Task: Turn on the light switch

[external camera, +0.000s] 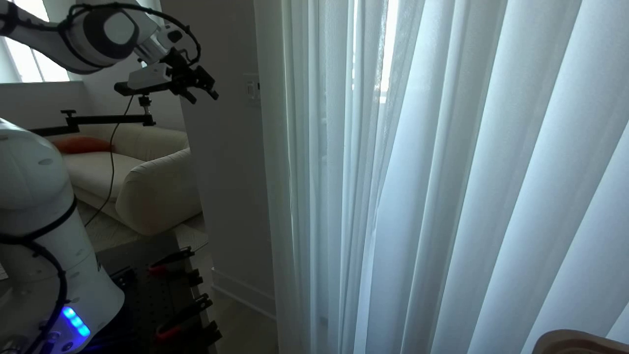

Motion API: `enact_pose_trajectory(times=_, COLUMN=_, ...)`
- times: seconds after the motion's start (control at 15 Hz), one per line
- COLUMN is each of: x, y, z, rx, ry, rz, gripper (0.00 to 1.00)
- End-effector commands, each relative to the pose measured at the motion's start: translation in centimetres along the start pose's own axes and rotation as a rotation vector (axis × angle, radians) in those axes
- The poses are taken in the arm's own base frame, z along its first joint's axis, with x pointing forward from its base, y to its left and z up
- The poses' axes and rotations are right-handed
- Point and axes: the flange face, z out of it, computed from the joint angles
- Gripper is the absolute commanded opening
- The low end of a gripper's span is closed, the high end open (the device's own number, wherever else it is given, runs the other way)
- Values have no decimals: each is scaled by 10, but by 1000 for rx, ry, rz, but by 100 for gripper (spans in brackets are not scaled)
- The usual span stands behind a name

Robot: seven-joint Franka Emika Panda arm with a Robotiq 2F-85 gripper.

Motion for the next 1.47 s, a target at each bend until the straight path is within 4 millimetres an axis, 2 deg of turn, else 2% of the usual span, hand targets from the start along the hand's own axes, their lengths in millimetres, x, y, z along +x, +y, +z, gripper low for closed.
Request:
enact_pose_trajectory(times=0.0, x=0, y=0, z=0, rx=1, ry=-3, rz=1, gripper=100)
enact_pose_trajectory(times=0.47, x=0, y=0, z=1, rx=2, ry=-4, rz=2, gripper=100)
enact_pose_trajectory(times=0.73, x=22, y=-2, z=8, rx=-30, ry=-38, rz=-38, gripper=100)
enact_pose_trajectory(times=1.2, x=76, y=-1, z=27, rx=-70, ry=-7, rz=-119, gripper=100)
enact_pose_trajectory(times=1.27, x=80, y=0, z=31, rx=-68, ry=-10, rz=-125, gripper=75)
enact_pose_trajectory(times=1.4, x=88, y=2, z=38, rx=-61, ry=-10, rz=-126, gripper=66)
